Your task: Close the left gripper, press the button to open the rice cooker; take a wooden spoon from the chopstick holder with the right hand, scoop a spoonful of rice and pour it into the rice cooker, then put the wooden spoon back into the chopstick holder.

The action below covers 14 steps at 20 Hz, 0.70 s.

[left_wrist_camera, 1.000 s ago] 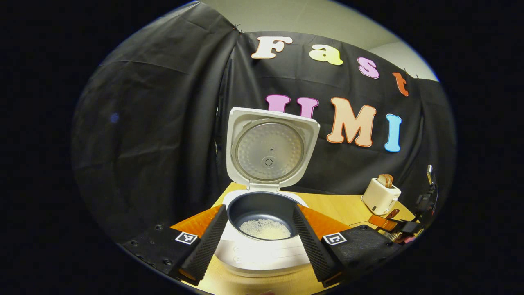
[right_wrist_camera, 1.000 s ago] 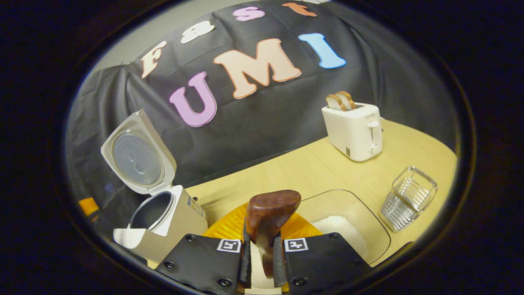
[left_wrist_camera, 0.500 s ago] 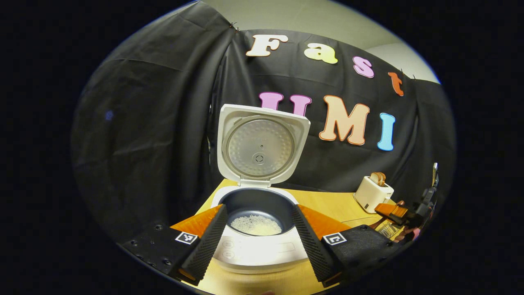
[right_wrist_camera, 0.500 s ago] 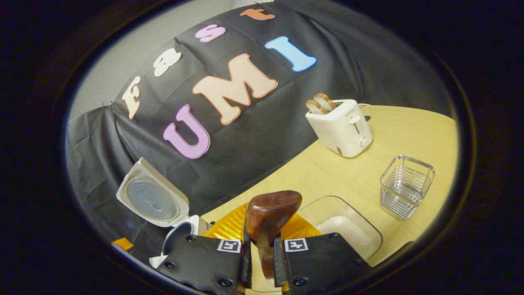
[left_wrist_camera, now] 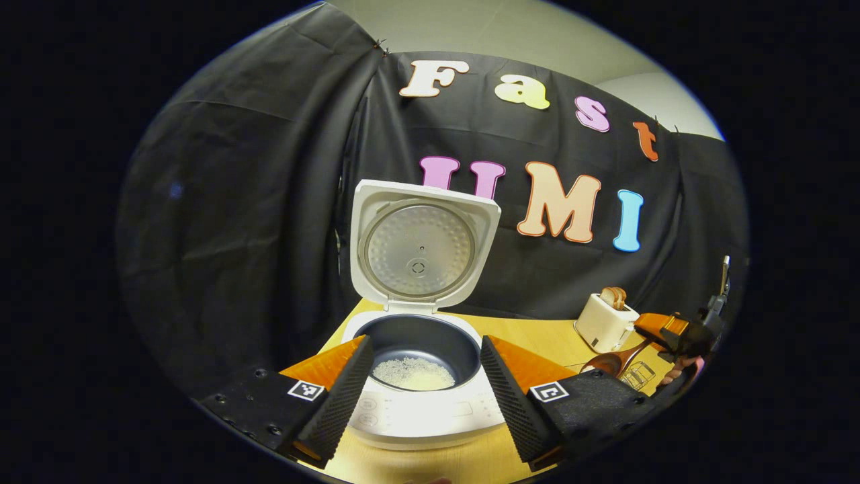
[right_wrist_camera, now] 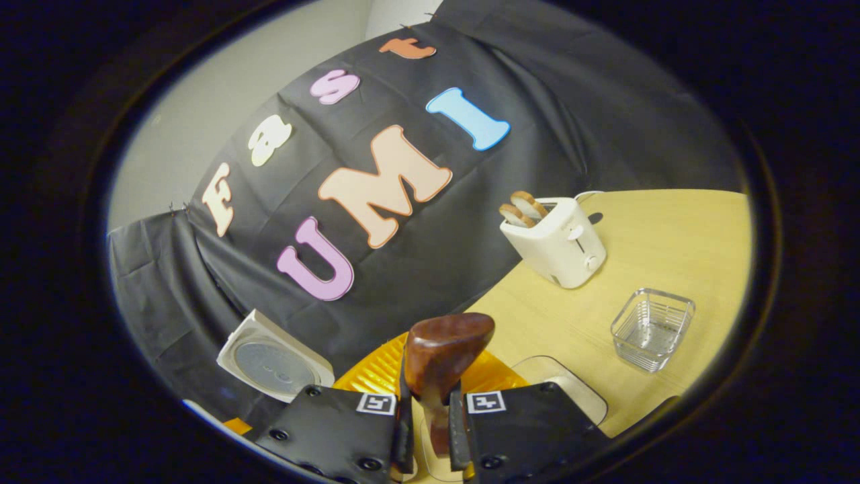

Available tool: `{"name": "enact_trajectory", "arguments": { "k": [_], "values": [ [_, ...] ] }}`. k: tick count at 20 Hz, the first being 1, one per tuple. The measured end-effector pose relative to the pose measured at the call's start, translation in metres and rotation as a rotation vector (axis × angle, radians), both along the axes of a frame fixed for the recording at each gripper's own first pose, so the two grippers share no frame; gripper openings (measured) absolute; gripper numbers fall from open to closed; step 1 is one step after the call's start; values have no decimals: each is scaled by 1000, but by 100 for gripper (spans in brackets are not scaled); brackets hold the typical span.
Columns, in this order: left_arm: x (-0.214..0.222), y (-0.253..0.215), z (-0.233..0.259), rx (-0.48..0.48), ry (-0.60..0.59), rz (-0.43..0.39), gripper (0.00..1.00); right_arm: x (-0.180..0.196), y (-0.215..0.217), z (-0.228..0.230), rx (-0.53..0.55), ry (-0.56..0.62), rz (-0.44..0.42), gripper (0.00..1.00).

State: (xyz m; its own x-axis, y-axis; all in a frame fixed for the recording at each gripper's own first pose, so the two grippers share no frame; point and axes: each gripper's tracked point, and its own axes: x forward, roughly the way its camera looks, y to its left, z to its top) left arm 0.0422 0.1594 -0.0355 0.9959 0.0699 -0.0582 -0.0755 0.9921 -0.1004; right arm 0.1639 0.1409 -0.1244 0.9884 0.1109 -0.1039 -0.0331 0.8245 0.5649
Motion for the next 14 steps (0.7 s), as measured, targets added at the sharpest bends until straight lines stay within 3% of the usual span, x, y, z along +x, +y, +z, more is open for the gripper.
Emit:
{"name": "enact_trajectory", "arguments": {
  "k": [7,14],
  "values": [
    [-3,-4,13,34,-21,-13,95,-7,-15,31,186,-38,-42,25],
    [-10,6,27,24,-49,9,95,-8,13,47,272,-42,-6,25]
  ]
}}
